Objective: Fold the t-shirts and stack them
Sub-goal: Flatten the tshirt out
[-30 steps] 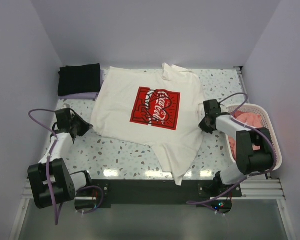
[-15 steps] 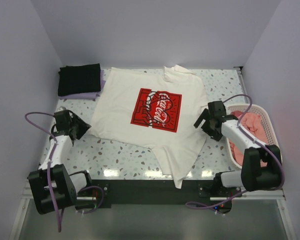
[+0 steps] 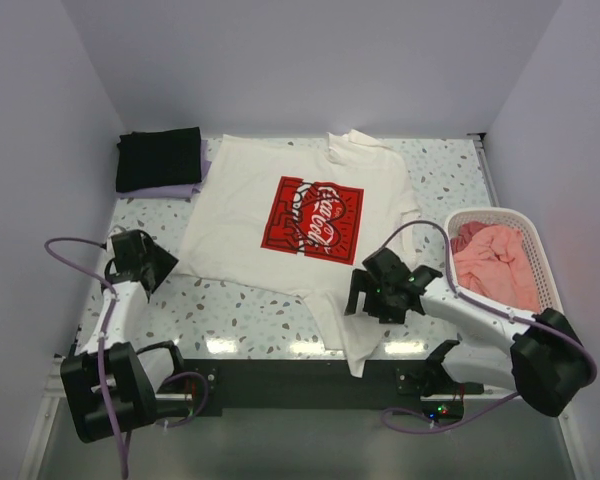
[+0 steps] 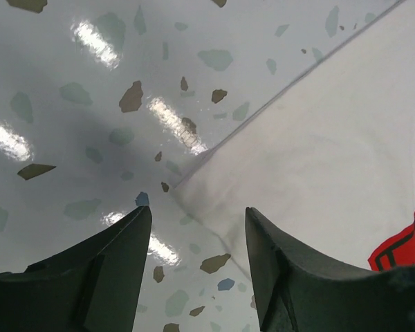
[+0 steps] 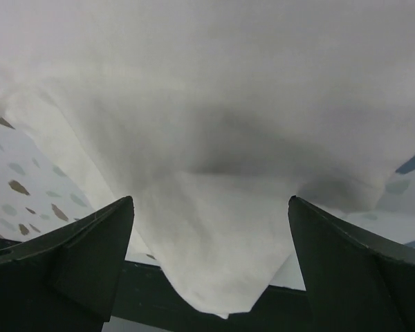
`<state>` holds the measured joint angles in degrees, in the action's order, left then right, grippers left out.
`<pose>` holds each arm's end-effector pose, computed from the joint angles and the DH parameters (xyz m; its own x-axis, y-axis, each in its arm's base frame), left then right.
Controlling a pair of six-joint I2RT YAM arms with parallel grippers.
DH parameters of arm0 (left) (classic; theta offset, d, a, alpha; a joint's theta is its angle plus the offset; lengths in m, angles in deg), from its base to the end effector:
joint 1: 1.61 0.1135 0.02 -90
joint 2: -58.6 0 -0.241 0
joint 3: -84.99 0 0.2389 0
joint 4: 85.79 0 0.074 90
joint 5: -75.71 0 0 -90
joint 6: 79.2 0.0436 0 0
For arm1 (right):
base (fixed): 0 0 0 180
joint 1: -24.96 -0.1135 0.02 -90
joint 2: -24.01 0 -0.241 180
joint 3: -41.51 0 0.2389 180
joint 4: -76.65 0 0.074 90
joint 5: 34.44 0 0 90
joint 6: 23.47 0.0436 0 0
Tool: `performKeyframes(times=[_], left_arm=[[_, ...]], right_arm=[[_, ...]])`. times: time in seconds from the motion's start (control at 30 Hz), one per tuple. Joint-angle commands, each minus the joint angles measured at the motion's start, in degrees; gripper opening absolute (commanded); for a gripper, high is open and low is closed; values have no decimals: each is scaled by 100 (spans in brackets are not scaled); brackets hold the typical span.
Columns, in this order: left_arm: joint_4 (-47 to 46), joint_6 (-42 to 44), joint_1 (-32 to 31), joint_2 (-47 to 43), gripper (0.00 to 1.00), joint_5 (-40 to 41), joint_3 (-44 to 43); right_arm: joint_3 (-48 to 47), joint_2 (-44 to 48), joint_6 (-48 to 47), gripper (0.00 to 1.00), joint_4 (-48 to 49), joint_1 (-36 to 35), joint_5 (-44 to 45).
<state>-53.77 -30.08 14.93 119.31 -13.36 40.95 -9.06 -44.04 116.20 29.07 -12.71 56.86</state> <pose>0.1998 0.0601 0.1668 -0.3514 -0.7870 -0.5071 -0.6942 0.5824 -0.4228 0.1647 0.1259 0.1586 -0.9245 0.2491 -0.2886 0.1566 0.9384 0.3081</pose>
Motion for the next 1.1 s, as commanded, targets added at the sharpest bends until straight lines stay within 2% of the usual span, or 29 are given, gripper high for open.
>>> performKeyframes(times=[0.0,0.13,0.23,0.5,0.63,0.67,0.73,0.9,1.07], left_arm=[[-95,-165,-1,-243,61,197,321],[-376,-367,-36,-296,61,13,768],[-675,-552,-54,-314,59,-40,936],[-1211,-684,-63,-288,50,-58,1192],[-1361,-763,-63,-314,45,-67,1323],[-1361,-755,-63,-331,45,-67,1332],[-1343,-754,-54,-410,45,-67,1350],[-1273,-737,-54,-455,46,-67,1280],[-1273,-781,-63,-376,48,-67,1245]], right_arm=[[395,415,588,96,-282,-284,-121],[509,775,413,94,-616,-478,-113],[553,934,236,92,-774,-522,-454],[553,1593,122,88,-1451,-557,-736],[194,1743,-123,74,-1346,-610,-764],[62,1725,-263,67,-1250,-680,-641],[-263,1612,-317,59,-1040,-1048,-465],[-1009,435,-230,57,-810,-2636,852],[-1125,-339,-352,57,-389,-3158,1101]])
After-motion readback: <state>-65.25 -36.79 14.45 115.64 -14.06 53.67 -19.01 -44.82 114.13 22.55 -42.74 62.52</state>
